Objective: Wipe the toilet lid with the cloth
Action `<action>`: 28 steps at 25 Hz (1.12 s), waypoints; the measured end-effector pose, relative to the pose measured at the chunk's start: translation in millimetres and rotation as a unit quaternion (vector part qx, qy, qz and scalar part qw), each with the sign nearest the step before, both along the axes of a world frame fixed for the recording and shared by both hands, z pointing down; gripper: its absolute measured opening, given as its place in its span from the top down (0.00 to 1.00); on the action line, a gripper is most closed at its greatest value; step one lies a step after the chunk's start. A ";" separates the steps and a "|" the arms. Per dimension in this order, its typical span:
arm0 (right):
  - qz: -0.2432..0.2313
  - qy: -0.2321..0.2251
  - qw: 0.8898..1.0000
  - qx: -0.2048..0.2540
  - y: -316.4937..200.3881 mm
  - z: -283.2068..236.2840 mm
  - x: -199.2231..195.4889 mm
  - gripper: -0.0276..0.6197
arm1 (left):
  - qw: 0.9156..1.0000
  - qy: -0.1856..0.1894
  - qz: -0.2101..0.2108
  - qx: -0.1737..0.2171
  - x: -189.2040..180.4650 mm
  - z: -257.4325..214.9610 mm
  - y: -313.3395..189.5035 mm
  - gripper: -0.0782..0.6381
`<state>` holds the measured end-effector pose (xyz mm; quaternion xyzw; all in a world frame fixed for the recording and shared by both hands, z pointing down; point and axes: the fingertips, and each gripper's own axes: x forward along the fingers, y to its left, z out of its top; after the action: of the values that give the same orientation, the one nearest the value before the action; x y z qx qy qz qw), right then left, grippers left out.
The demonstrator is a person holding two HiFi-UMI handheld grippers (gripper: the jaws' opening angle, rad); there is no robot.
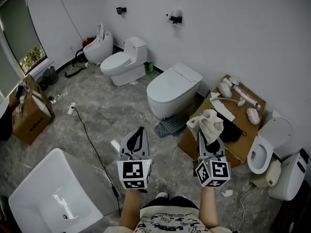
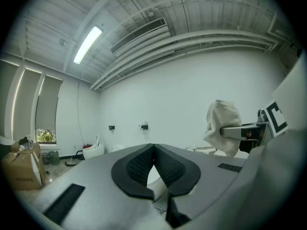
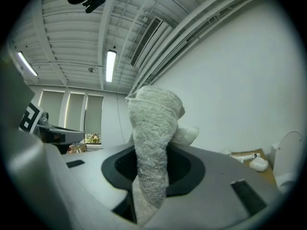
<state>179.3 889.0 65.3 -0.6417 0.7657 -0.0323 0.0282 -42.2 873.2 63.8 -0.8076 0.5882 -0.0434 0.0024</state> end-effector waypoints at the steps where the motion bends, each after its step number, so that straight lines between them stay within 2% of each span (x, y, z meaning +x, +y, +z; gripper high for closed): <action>1: 0.002 0.001 1.000 -0.001 -1.3 2.1 -1.8 0.78 | 1.000 -0.001 0.002 0.000 -2.6 1.5 -1.6 0.89; 8: 0.005 0.008 1.000 -0.012 -16.4 8.3 -13.1 0.78 | 1.000 0.005 0.002 -0.008 -17.1 8.4 -23.0 0.89; 15: 0.000 0.008 1.000 -0.018 -52.0 18.2 -14.6 0.78 | 1.000 0.011 -0.001 -0.019 -13.5 22.9 -55.8 0.89; 21: -0.014 0.006 1.000 -0.021 -110.8 27.5 -17.3 0.78 | 1.000 0.006 -0.018 -0.024 -19.5 33.8 -104.7 0.89; 28: -0.032 0.004 0.999 -0.023 -217.6 31.5 -18.4 0.78 | 0.999 0.004 -0.040 -0.030 -24.4 39.3 -198.2 0.89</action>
<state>160.9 671.4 96.8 -0.6176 0.7849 -0.0485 0.0095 -66.7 675.0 103.1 -0.7831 0.6187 -0.0573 -0.0258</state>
